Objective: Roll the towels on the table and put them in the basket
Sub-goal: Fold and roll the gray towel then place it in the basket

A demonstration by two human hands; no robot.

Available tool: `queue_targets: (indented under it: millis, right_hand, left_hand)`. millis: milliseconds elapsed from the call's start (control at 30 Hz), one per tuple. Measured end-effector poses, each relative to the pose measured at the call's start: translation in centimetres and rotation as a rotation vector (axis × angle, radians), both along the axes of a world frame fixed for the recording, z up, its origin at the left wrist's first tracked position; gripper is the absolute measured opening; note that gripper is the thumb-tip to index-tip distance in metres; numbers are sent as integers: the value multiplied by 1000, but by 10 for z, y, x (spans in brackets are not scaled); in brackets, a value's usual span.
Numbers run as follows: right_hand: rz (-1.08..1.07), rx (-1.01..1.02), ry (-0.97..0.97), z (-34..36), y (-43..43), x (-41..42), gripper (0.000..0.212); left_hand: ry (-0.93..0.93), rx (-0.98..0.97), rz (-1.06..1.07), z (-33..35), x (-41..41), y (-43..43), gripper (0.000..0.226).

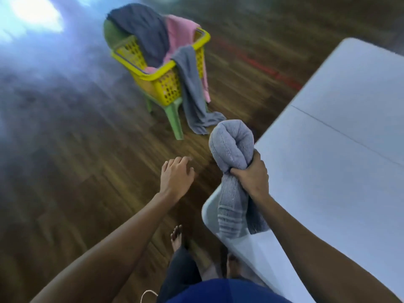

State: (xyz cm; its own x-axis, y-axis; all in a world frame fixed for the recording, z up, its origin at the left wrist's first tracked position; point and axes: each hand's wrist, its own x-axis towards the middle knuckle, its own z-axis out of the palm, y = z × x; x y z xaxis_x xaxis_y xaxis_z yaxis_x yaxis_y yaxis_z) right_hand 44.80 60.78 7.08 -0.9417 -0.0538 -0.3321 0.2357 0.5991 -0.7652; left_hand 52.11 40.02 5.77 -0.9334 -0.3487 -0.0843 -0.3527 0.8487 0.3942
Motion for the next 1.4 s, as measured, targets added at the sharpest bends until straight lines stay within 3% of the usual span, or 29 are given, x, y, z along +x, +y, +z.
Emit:
queue_targets:
  millis: [233,533,700,933,1167,1400]
  right_hand:
    - [132,-105,54,20,-181,-22,82]
    - [64,-173,76,36,-352,-61,76]
    - [4,-177,95,36,-409,-123,65]
    - [-71,-209,158,35,-480,-258,79]
    - [-117,-163,134,39,-547,-394,66]
    - [17,132,189,12,-618,-502,91]
  left_hand:
    - [42,-41,183,23,-1,-174,28]
    - [69,-57,144,53,-52,-350,26]
    - [96,-55,98,56,-134,-411,26]
    - [99,-84,-31,58,-290,-479,25]
    - [38,-34,-106,47,-422,-549,26]
    - [-113,-28,-194,2,-515,-616,29]
